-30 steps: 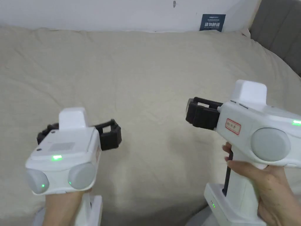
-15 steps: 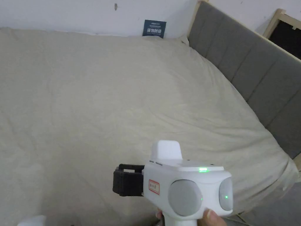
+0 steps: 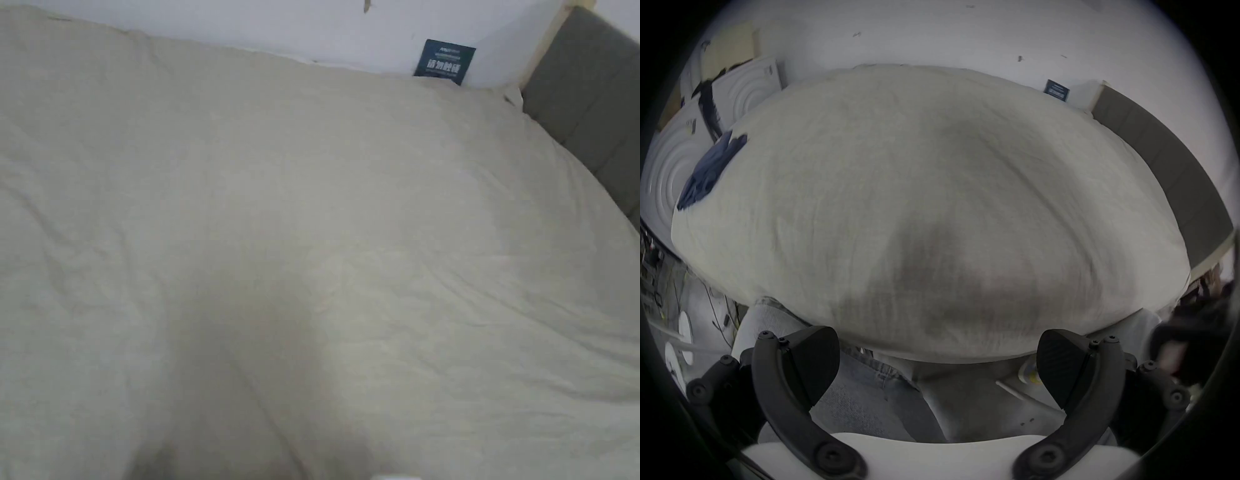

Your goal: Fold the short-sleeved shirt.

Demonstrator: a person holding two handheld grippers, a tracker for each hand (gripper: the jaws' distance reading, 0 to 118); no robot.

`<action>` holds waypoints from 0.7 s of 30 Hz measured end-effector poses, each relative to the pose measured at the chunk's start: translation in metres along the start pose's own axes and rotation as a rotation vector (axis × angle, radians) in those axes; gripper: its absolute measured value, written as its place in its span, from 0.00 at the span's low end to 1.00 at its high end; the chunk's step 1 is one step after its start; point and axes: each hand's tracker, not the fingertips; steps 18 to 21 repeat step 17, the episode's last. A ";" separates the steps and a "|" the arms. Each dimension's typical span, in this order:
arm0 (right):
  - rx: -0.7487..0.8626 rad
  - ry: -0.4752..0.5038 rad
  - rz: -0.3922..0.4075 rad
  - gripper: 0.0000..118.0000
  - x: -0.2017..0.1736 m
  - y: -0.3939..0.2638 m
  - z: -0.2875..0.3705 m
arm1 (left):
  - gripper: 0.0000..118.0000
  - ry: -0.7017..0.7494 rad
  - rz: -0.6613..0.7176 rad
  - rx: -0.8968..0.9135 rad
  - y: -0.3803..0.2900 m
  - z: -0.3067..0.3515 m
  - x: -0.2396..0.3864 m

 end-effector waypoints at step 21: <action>0.422 -0.173 -0.104 0.99 0.046 0.237 -0.074 | 1.00 0.158 0.169 0.269 0.215 -0.100 -0.022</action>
